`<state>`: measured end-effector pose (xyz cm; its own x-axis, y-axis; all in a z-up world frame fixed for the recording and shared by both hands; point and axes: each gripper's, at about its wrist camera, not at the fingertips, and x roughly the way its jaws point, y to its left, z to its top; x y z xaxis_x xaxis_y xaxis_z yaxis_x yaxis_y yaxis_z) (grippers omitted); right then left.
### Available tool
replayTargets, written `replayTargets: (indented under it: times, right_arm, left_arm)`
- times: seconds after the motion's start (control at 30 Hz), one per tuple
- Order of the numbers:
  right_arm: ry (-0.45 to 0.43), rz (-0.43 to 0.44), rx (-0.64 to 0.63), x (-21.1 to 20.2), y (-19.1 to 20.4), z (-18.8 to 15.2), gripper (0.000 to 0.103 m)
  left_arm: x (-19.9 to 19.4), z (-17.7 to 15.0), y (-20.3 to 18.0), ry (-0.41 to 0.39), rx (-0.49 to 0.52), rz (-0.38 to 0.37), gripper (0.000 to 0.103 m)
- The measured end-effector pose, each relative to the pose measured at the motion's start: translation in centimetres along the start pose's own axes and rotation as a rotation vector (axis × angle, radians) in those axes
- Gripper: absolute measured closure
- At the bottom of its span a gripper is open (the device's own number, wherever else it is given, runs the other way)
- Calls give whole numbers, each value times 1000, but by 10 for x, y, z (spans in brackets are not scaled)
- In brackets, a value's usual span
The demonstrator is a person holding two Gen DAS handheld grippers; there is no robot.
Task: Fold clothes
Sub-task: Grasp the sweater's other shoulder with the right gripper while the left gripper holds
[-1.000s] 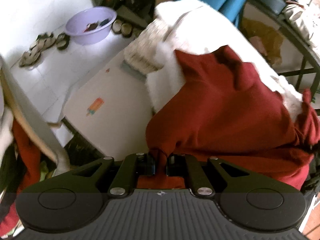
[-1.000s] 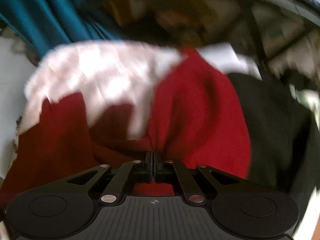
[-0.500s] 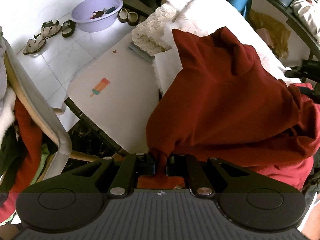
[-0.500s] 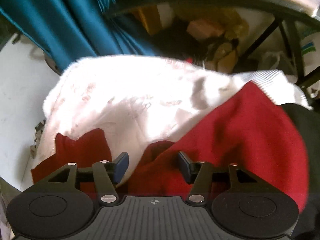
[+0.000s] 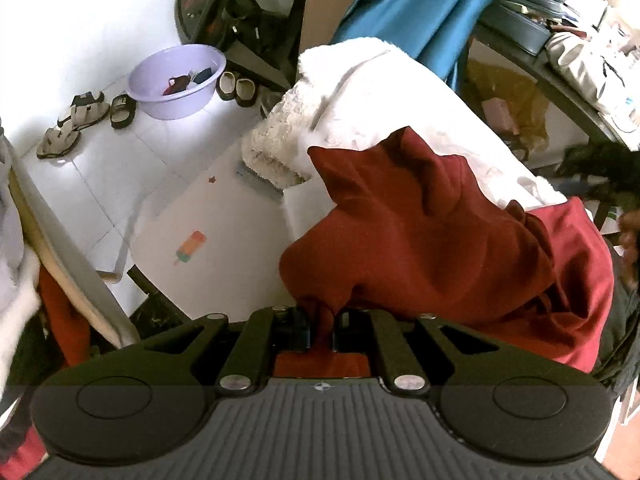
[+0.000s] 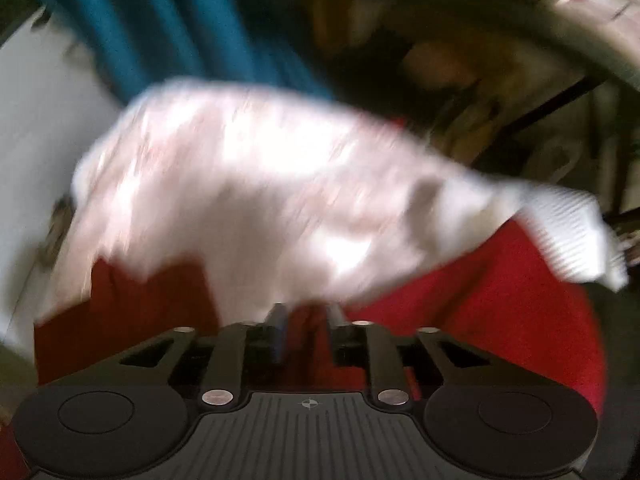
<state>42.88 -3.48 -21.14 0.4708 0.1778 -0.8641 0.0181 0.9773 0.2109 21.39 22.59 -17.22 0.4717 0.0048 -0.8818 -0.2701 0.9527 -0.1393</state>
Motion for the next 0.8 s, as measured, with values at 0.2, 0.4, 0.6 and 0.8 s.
replayTargets:
  times: [0.2,0.4,0.6,0.8]
  right_arm:
    - [-12,42,-2,-1,0,2,57]
    - [64,58,-151,28,18,-16,62]
    - [100,92,-242,42,32,-25,98]
    - [-227,195,-55,-71,13,28,98]
  left_arm:
    - [4,-17,-3,52,-5,2,94]
    - [-4,-21,-8,53,18,3,94]
    - [-17,-16,-14,25,39,2,94]
    - [-57,35,-11,-158,27,-8,94]
